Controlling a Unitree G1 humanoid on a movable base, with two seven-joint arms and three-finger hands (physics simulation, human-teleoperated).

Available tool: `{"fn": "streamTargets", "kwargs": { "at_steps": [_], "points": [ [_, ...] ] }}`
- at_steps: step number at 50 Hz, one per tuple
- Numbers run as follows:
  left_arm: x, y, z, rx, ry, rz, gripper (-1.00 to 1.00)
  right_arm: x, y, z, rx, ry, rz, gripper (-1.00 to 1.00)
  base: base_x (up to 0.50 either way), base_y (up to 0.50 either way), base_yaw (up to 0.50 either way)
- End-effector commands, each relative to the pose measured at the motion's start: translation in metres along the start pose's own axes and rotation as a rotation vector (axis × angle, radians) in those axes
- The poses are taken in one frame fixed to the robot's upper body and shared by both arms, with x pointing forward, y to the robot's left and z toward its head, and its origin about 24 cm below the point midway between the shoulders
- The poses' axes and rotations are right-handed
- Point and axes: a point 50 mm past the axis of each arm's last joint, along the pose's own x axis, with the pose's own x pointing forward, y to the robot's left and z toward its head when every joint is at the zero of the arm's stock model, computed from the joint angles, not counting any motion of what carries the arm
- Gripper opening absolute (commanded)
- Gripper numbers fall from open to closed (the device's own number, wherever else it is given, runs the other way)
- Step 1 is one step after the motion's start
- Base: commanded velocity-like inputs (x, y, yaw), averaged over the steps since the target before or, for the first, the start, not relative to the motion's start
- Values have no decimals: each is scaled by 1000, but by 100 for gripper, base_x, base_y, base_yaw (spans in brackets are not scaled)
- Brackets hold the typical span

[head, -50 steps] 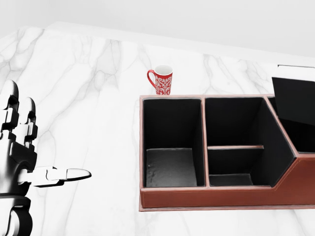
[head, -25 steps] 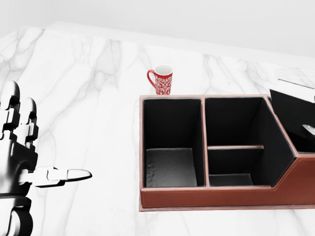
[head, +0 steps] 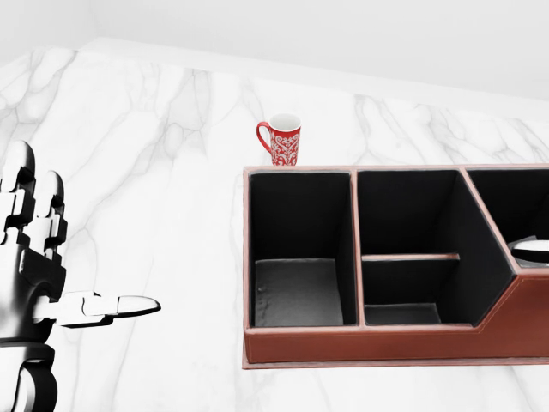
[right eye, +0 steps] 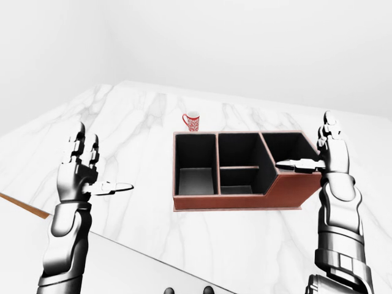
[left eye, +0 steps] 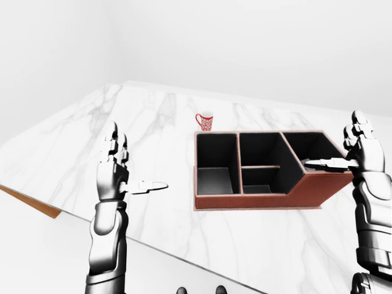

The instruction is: Pick up the book and place it in the right compartment of the caddy.

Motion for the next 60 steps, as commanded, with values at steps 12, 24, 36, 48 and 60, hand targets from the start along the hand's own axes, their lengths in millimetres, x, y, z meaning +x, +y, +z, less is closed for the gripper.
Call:
{"fn": "streamTargets", "kwargs": {
  "at_steps": [12,24,36,48,60],
  "points": [
    [2,1,14,11,-50,2,100,8,-19,35,44,-58,-41,100,0,0,0],
    [12,-4,93,45,-308,-25,100,27,-42,73,71,-129,-114,100,0,0,0],
    [1,-5,155,56,-603,-33,100,36,-60,91,89,-171,-177,100,0,0,0],
    [-28,-14,214,97,-945,-58,100,28,-84,118,124,-263,-249,100,0,0,0],
    [-44,-17,254,-65,-1131,-135,100,10,-104,147,153,-379,-297,100,0,0,0]
  ]
}}
